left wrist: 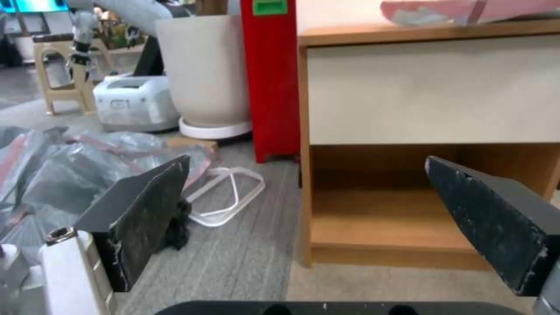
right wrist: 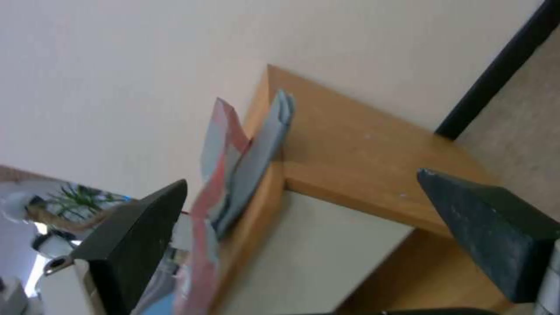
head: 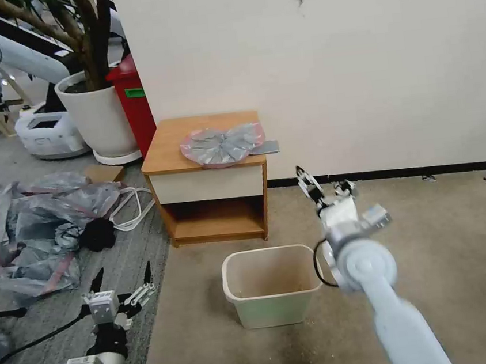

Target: Pick up the garbage bag from the table and place it over the trash can.

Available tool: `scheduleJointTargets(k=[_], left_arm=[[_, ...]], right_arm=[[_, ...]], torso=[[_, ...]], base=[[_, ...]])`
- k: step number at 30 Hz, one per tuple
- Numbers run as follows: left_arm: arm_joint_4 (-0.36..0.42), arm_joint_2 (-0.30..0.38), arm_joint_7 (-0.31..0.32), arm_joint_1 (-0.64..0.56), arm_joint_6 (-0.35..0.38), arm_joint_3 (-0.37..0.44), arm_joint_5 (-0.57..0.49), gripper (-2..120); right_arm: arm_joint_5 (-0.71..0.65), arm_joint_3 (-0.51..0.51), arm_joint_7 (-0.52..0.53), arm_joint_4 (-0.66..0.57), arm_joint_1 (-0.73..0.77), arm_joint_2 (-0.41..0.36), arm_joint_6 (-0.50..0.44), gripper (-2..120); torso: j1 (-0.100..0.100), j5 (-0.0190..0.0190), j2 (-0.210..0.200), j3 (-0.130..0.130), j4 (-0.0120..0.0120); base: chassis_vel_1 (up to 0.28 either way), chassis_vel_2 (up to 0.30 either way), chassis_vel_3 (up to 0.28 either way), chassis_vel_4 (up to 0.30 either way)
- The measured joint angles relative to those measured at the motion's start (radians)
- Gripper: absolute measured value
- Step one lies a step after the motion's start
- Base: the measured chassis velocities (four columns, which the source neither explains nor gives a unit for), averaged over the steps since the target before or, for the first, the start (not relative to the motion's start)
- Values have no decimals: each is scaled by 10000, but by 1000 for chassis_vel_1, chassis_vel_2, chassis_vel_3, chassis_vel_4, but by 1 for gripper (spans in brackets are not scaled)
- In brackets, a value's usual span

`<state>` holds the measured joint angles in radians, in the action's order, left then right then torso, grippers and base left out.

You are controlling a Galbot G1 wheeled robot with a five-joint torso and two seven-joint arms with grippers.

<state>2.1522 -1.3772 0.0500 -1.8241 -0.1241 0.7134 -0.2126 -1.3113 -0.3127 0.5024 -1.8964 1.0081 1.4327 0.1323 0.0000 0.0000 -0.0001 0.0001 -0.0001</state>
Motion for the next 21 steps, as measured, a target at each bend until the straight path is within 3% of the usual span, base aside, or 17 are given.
scheduleJointTargets(k=[8, 21], left_arm=[[-131, -150, 22, -92, -83, 254, 69, 100], [-227, -318, 56, -223, -149, 501, 104, 100]], right_arm=[[-1202, -16, 385, 1534, -1773, 677, 72, 100], [-1187, -207, 259, 4231, -3264, 1225, -2, 99]], torso=[[0, -1, 0, 0, 2], [0, 0, 0, -1, 2]], base=[[0, 0, 0, 0], [0, 0, 0, 0]])
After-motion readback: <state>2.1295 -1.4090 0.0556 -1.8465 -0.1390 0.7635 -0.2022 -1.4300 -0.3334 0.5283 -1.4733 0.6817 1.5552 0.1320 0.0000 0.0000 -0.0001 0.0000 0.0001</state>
